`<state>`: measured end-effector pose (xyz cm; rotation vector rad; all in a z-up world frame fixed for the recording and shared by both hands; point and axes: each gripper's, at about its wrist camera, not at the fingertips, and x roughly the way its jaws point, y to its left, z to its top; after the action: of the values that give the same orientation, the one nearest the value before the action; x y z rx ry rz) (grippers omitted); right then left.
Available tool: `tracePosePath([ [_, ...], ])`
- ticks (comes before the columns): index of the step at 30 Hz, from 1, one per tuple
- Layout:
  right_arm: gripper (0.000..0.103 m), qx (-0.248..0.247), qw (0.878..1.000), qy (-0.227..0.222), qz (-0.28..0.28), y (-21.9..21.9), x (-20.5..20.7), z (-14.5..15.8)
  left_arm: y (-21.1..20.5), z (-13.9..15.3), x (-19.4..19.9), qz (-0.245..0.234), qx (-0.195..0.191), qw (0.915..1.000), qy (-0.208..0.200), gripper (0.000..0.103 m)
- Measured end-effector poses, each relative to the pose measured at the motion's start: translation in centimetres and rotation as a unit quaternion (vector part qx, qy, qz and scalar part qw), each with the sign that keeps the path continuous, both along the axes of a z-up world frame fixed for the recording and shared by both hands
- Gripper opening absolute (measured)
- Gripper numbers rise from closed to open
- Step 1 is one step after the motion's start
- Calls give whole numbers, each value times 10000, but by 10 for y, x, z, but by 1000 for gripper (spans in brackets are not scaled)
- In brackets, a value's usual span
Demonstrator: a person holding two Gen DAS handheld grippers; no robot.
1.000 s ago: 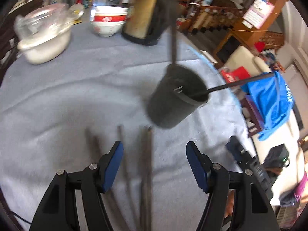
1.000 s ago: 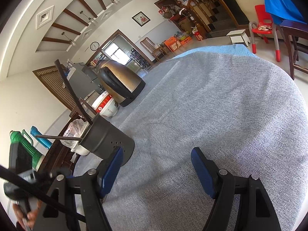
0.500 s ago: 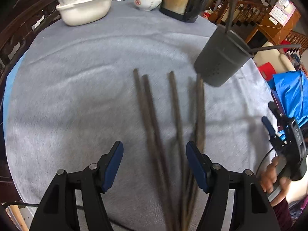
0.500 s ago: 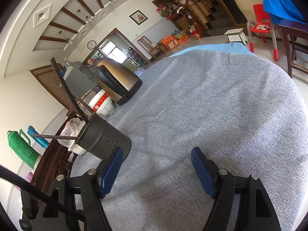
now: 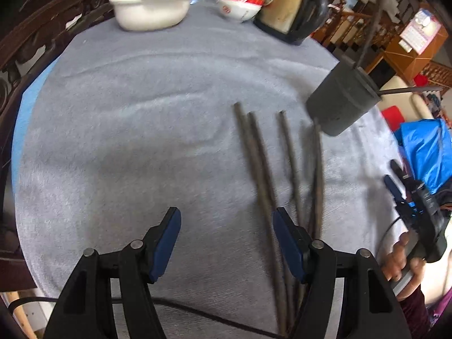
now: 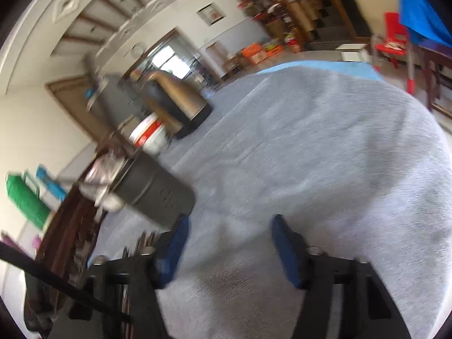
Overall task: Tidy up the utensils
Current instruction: 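Close the right gripper around the remaining dark chopsticks on the cloth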
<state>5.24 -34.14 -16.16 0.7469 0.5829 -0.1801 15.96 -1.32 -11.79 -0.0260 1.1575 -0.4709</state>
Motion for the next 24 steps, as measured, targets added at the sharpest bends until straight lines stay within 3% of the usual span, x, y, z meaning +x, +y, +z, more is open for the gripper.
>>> tracePosePath([
  [5, 49, 11, 9950, 171, 985, 46, 35, 12, -14, 0, -2, -186, 210, 9994, -182, 68],
  [11, 47, -241, 9849, 575, 1613, 94, 78, 14, -4, -8, -3, -111, 333, 9992, -164, 68],
  [17, 41, -633, 9769, 995, 1784, 130, 95, 4, 18, -2, -5, 49, 177, 9997, -131, 68],
  [20, 37, -997, 9709, 1140, 1853, 134, 93, 4, 21, 2, -6, 51, 123, 9998, -159, 68],
  [24, 34, -1102, 9713, 1242, 1705, 119, 80, 5, 20, 10, -5, 46, 24, 9998, -191, 68],
])
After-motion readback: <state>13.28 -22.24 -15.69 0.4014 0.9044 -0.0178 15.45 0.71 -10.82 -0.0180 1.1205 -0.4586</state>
